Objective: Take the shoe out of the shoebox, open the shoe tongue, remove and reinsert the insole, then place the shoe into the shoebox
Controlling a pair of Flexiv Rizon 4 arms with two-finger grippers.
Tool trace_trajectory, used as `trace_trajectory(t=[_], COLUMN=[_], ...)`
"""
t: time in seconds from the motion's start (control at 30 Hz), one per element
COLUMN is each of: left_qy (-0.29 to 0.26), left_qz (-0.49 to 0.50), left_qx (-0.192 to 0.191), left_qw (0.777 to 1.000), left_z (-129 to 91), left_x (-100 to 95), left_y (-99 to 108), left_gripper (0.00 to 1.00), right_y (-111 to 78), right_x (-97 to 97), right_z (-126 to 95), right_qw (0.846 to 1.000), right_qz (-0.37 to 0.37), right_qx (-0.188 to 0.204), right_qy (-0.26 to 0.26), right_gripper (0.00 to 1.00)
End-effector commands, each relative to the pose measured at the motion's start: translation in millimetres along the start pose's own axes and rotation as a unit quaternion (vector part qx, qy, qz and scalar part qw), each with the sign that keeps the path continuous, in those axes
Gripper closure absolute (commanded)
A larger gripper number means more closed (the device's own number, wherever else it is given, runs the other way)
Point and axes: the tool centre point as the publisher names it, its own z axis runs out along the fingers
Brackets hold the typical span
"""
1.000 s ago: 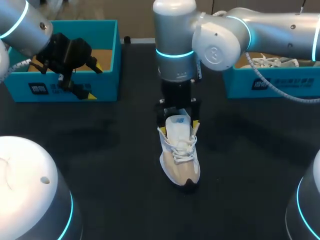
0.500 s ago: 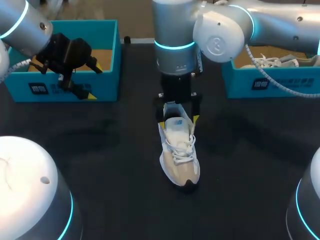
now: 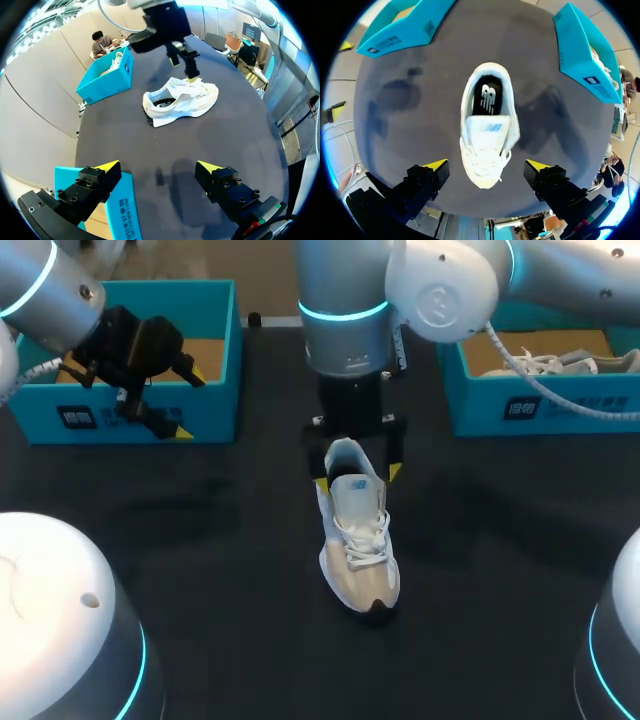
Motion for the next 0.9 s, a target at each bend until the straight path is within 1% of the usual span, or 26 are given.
trace_trajectory(t=[0.03,0.07,0.17,0.23,0.27,0.33,0.47,0.5,0.6,0.7,0.83,0.9], left_qy=[0.0,0.0,0.0,0.0,0.0,0.0,0.0,0.0,0.0,0.0,0.0,0.0], left_qz=[0.0,0.0,0.0,0.0,0.0,0.0,0.0,0.0,0.0,0.0,0.0,0.0], left_qx=[-0.002,-0.002,-0.002,-0.002,-0.002,-0.002,-0.002,-0.002,-0.002,-0.002,-0.002,-0.002], left_qw=[1.0,1.0,1.0,1.0,1.0,1.0,1.0,1.0,1.0,1.0,1.0,1.0], left_z=[-0.4,-0.4,-0.4,-0.4,-0.4,-0.4,-0.4,-0.4,-0.4,-0.4,-0.4,-0.4], left_x=[0.5,0.5,0.5,0.5,0.5,0.5,0.5,0.5,0.5,0.5,0.5,0.5], left_y=[-0.6,-0.6,-0.6,-0.6,-0.6,-0.6,-0.6,-0.6,-0.6,-0.6,-0.6,-0.6], left_gripper=[0.0,0.0,0.0,0.0,0.0,0.0,0.0,0.0,0.0,0.0,0.0,0.0], right_y=[-14.0,-15.9,-20.0,-20.2,-21.2,-19.6,-9.9,-6.8,-0.2,10.3,22.9,25.5], right_x=[-0.7,-0.2,0.2,0.2,-0.8,-1.7,-1.5,-1.9,-2.3,-4.4,-6.3,-5.9], right_z=[-6.9,-6.8,-5.1,-4.8,-0.6,4.4,15.6,18.8,25.9,37.5,47.5,50.4], right_qw=[1.0,1.0,1.0,1.0,1.0,1.0,1.0,1.0,1.0,1.0,0.999,0.999], right_qz=[0.006,0.007,0.011,0.011,0.015,0.016,0.005,0.0,-0.005,-0.013,-0.022,-0.024], right_qx=[-0.009,-0.009,-0.008,-0.008,-0.008,-0.009,-0.016,-0.012,-0.011,-0.009,-0.013,-0.012], right_qy=[-0.003,-0.004,-0.004,-0.004,-0.003,0.0,0.017,0.021,0.022,0.024,0.028,0.028], right_gripper=[0.42,0.53,0.69,0.71,0.81,0.83,0.92,0.93,0.93,0.93,0.95,0.94])
